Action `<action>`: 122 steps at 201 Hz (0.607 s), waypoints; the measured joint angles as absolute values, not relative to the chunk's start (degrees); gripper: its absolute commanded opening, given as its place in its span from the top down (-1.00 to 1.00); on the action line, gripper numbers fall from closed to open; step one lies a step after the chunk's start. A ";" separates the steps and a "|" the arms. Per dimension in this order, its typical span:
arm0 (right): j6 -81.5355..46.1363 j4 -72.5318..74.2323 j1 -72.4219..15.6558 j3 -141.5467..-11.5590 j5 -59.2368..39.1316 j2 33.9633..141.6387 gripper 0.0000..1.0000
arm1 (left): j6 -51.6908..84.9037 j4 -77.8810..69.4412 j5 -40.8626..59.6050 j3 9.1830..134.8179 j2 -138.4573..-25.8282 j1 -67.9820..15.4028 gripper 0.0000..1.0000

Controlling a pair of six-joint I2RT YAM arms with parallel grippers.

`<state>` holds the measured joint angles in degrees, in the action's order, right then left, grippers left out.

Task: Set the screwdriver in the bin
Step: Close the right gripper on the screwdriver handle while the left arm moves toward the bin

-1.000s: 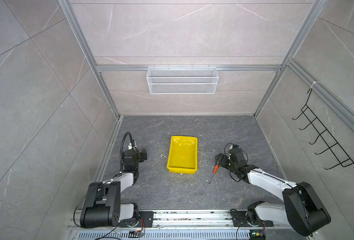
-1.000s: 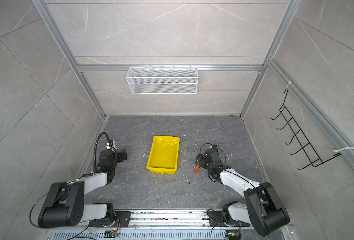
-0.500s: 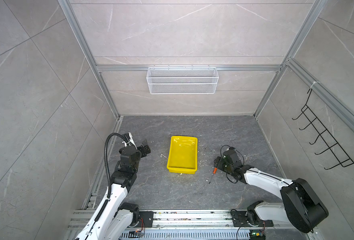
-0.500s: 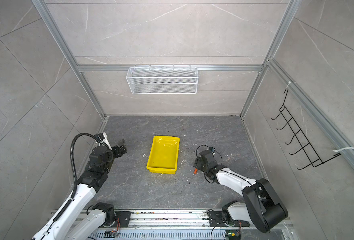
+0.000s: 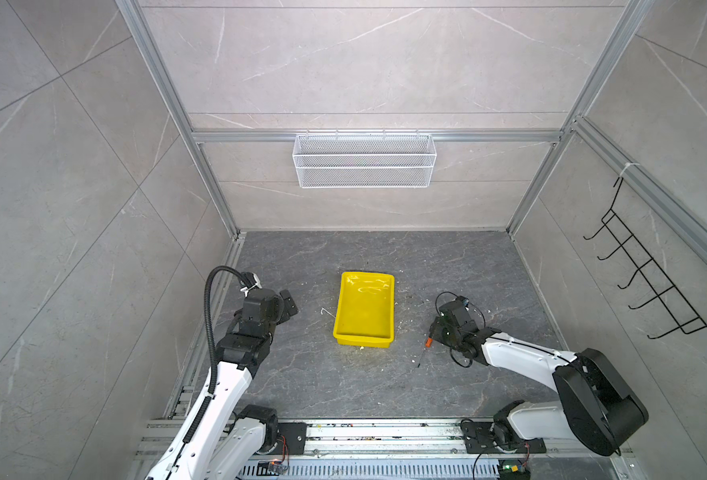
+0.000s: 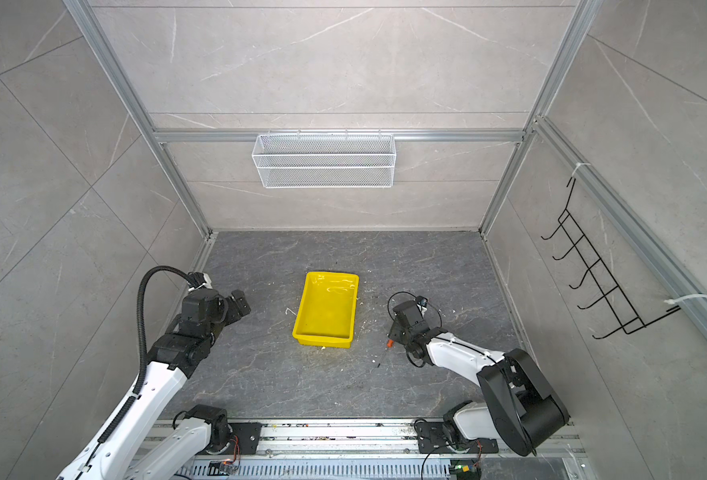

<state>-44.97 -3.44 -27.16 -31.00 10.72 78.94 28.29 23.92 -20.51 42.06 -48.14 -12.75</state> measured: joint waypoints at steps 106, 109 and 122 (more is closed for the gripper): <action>-45.23 -2.98 -27.27 -32.91 10.98 82.98 0.32 | 40.99 26.57 -31.24 38.83 -46.94 -12.71 -0.93; -44.69 -3.03 -27.29 -32.91 10.98 83.05 0.34 | 41.54 26.13 -31.00 38.70 -47.16 -12.73 -0.92; -44.07 -2.96 -27.51 -32.91 11.09 83.09 0.39 | 43.55 21.93 -28.93 37.01 -48.53 -12.82 -0.87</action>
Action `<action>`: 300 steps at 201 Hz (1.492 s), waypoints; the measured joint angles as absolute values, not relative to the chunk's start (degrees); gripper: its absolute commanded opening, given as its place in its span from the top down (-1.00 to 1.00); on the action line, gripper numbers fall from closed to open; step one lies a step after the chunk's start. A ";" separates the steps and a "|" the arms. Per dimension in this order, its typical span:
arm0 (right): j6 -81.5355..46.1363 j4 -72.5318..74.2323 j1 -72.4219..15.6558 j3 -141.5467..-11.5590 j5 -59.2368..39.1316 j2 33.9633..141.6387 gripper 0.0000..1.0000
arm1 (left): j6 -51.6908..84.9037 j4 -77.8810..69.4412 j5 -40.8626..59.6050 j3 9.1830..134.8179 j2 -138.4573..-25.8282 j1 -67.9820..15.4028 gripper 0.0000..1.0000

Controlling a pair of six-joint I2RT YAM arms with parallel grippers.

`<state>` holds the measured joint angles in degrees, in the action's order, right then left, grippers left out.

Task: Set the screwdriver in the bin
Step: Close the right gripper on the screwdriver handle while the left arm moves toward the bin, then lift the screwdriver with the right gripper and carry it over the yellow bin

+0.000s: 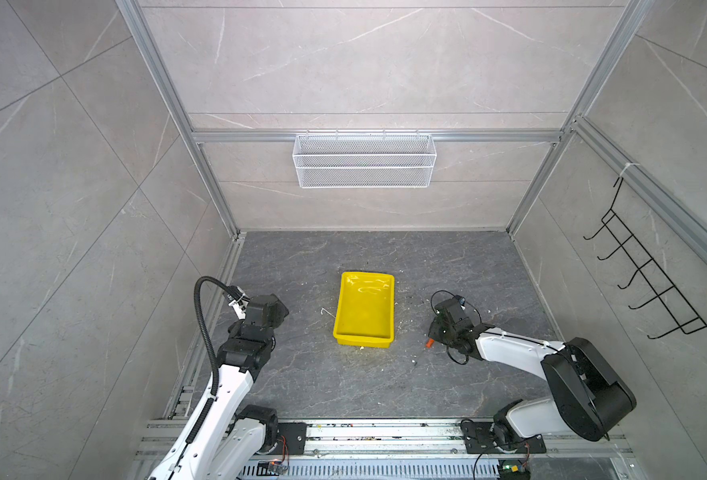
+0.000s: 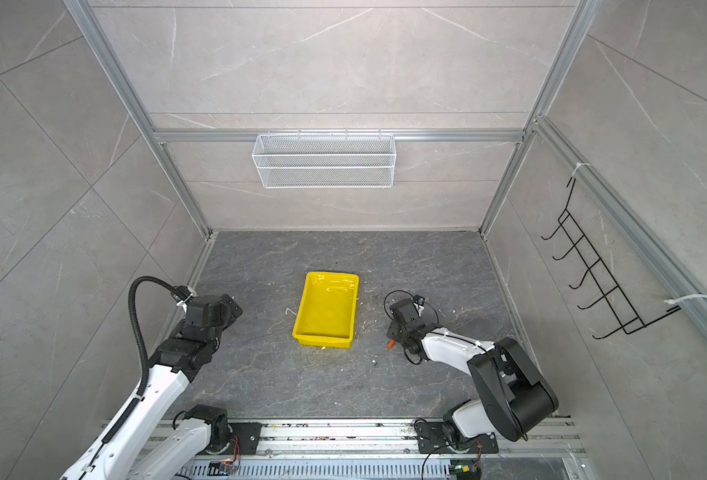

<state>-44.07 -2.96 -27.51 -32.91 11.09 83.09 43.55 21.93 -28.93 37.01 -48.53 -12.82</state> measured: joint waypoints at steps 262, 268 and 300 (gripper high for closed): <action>-45.63 -34.98 -28.25 -58.98 12.64 71.50 0.85 | 42.44 -16.64 -43.18 26.92 -76.51 -33.78 -0.85; -45.63 -34.76 -28.29 -59.83 12.60 72.51 0.85 | 42.72 -16.56 -43.29 27.29 -77.25 -33.78 -0.85; -46.30 -30.65 -29.78 -66.67 11.73 82.59 0.84 | 44.07 -14.57 -42.92 29.63 -79.33 -33.78 -0.86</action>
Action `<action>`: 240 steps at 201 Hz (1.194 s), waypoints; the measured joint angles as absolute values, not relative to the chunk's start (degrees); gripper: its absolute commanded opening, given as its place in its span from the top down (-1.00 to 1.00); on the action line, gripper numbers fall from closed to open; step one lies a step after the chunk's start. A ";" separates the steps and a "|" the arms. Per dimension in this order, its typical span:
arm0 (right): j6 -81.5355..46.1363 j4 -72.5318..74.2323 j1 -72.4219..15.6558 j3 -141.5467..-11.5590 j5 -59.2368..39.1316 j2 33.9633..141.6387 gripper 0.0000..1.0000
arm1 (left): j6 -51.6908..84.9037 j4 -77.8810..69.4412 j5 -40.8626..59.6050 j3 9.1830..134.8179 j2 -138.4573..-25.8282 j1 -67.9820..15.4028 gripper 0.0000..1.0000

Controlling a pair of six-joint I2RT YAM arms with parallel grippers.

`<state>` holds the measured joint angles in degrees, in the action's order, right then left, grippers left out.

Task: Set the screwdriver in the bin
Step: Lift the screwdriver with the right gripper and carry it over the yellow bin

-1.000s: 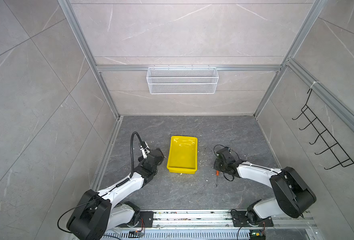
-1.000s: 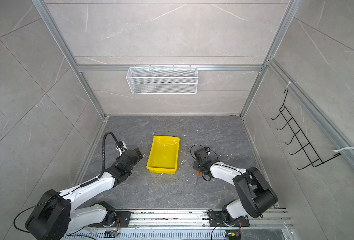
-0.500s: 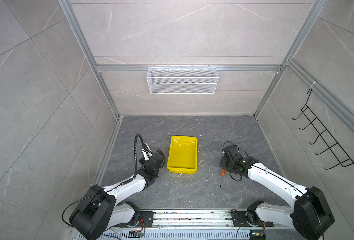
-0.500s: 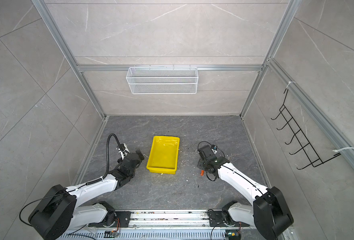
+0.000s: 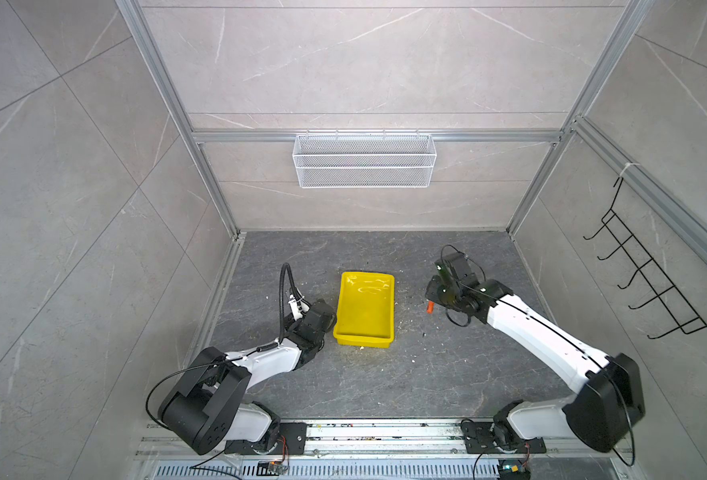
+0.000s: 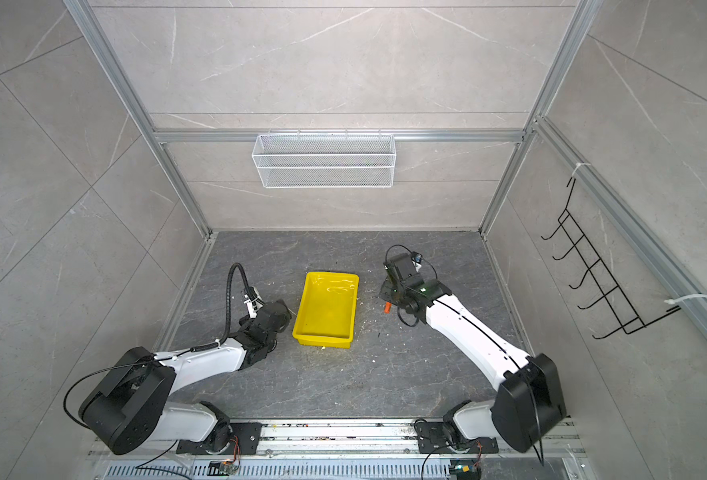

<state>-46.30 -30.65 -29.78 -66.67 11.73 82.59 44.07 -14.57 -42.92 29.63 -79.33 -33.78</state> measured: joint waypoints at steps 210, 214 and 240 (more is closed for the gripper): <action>-50.06 -30.72 -41.76 -103.28 2.20 129.49 0.65 | 43.44 -8.40 -47.66 33.10 -80.20 -33.78 -0.88; -50.19 -30.85 -41.76 -103.35 2.15 129.60 0.63 | 43.53 -8.32 -47.66 33.10 -80.20 -33.78 -0.88; -50.19 -32.47 -41.78 -104.92 2.04 130.10 0.51 | 44.16 -7.55 -47.37 33.67 -81.41 -33.78 -0.88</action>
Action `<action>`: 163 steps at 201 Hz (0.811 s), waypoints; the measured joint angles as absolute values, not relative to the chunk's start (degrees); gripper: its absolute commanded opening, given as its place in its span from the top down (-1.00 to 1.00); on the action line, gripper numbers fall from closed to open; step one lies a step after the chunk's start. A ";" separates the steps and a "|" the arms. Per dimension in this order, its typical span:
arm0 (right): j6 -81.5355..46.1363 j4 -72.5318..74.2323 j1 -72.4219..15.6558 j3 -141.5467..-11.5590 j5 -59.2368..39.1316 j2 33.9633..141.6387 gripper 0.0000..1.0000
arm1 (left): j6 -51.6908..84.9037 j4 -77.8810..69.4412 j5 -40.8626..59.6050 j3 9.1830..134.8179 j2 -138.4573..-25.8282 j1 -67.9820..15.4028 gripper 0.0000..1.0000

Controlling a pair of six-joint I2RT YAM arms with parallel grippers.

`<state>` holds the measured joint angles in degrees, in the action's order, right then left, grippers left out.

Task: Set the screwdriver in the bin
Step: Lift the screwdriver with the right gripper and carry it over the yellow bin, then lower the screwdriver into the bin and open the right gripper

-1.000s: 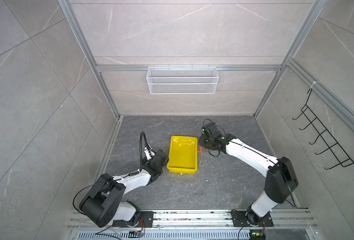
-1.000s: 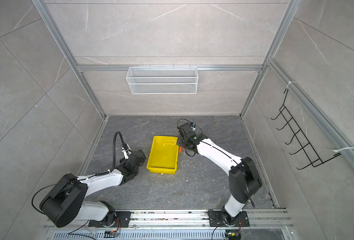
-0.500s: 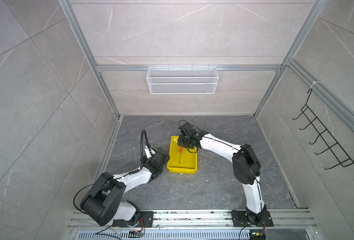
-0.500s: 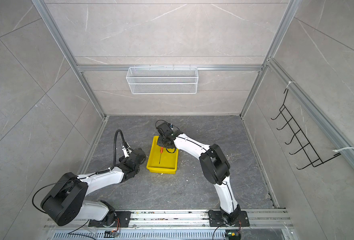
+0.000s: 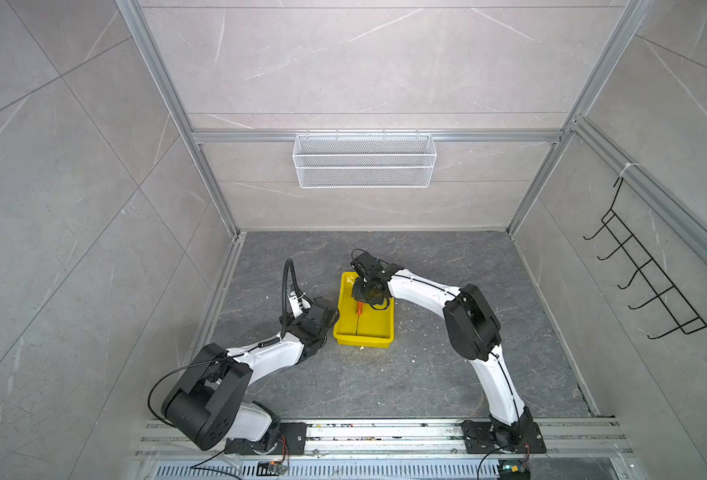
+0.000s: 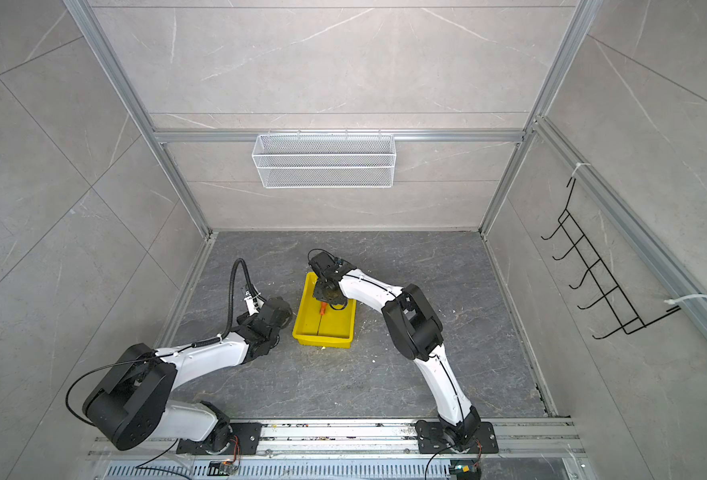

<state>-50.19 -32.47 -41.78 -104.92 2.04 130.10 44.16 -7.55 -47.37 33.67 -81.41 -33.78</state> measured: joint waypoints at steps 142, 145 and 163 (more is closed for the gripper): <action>-46.92 -40.56 -41.76 -112.46 3.55 130.21 0.19 | 44.29 -6.24 -47.88 34.72 -82.43 -33.78 -0.89; -46.92 -40.71 -41.76 -112.77 3.62 130.26 0.13 | 44.29 -6.24 -47.90 34.72 -82.41 -33.78 -0.89; -46.24 -42.28 -41.74 -116.27 3.84 130.96 -0.10 | 44.12 -6.39 -47.88 34.65 -82.02 -33.78 -0.89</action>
<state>-46.24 -42.28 -41.74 -116.27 3.84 130.96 44.12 -6.39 -47.88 34.65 -82.02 -33.78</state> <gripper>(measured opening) 0.492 0.943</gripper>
